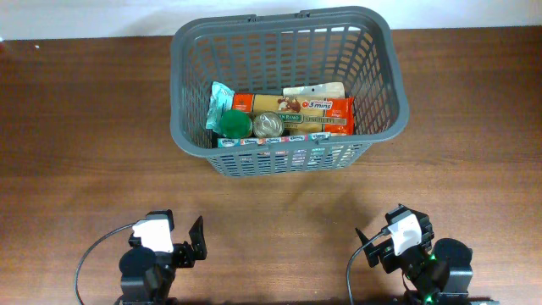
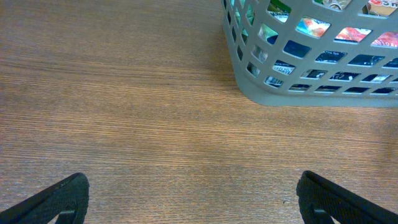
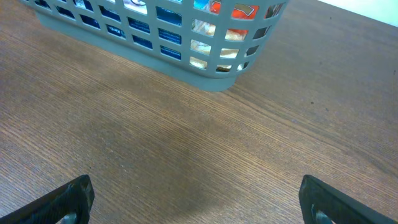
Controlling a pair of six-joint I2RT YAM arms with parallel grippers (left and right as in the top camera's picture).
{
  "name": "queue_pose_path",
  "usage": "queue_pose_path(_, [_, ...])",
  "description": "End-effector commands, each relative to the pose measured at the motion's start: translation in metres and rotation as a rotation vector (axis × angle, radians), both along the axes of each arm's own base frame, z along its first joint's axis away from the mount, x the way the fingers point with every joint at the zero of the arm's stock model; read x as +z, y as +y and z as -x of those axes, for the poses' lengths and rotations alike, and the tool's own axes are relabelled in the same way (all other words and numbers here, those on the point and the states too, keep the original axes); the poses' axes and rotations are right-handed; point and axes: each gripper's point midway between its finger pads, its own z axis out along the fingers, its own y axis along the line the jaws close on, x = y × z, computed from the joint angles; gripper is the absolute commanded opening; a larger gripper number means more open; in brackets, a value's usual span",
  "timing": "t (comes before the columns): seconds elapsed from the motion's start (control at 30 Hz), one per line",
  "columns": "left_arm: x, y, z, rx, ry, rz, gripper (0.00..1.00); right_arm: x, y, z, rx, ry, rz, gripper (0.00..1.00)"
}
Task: Pack container
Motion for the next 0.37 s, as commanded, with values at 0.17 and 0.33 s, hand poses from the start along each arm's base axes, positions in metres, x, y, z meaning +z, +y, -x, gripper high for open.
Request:
queue_pose_path(0.17, [0.0003,0.0029,-0.0007,0.020,-0.007,0.005,0.99,0.0007,0.0039,0.0008,0.017,-0.007,-0.014,0.99])
queue_pose_path(0.33, [0.0002,0.0029,-0.0006,0.020,-0.007,0.005,0.99,0.0007,0.0039,0.0008,0.017,-0.007,-0.015,0.99])
